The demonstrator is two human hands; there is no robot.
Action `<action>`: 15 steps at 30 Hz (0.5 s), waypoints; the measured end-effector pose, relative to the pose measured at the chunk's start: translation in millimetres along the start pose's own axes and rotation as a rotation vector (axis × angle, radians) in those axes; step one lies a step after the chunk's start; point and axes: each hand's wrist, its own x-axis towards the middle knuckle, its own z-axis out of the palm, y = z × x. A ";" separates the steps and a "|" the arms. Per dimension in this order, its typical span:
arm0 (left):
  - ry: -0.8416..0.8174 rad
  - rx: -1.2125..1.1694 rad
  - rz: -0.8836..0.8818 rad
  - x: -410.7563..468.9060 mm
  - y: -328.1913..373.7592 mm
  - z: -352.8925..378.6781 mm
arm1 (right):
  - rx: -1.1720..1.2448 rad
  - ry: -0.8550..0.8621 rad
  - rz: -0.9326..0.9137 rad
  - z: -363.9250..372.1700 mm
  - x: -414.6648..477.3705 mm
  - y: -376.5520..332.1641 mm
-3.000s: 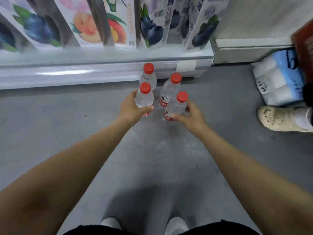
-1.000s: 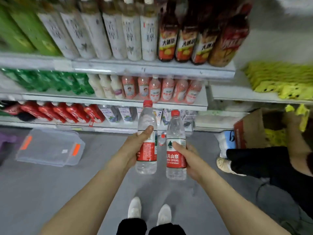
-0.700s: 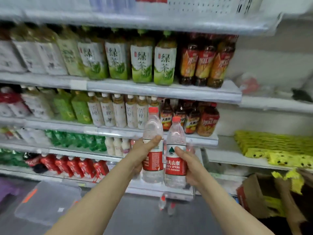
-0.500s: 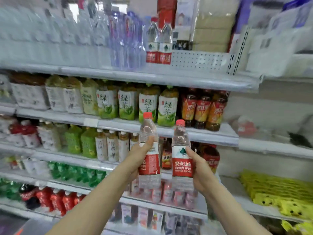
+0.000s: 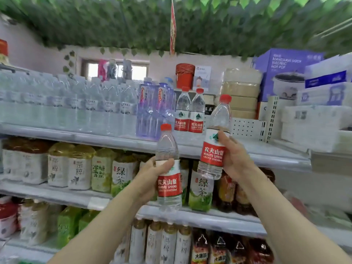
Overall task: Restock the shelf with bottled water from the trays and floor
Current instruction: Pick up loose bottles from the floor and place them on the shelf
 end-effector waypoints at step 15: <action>-0.109 -0.022 0.110 87.1 53.8 -70.5 | -0.106 0.185 -0.173 72.2 175.1 41.5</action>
